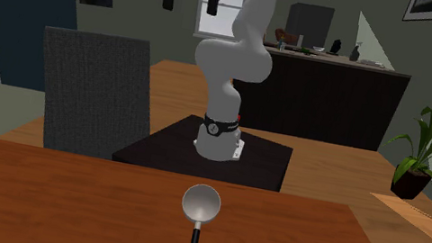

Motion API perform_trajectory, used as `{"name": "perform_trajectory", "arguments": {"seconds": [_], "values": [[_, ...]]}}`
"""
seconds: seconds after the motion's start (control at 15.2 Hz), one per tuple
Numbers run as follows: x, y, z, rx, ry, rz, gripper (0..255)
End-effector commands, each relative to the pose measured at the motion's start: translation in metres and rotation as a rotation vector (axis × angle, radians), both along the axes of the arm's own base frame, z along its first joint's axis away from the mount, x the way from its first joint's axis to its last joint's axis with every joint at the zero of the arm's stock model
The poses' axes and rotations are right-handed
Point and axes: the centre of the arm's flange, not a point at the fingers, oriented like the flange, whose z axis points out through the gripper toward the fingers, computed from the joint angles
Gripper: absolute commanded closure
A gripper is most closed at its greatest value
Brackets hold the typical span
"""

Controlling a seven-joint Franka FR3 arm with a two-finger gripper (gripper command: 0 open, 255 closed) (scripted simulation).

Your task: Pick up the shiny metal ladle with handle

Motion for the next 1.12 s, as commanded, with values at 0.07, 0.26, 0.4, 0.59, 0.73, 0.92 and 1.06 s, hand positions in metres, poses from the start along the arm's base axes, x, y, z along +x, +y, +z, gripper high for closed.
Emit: {"name": "perform_trajectory", "arguments": {"seconds": [0.07,0.26,0.4,0.59,0.73,0.92,1.06], "values": [[0.006,0.003,-0.011,0.002,0.0,0.014,0],[0.022,0.013,-0.046,0.008,-0.001,0.056,0],[0.033,0.02,-0.068,0.012,-0.001,0.084,0],[0.049,0.031,-0.103,0.018,-0.001,0.126,0],[0.059,0.039,-0.125,0.022,-0.002,0.154,0],[0.074,0.052,-0.159,0.028,-0.002,0.196,0],[0.084,0.061,-0.182,0.032,-0.002,0.224,0]]}}
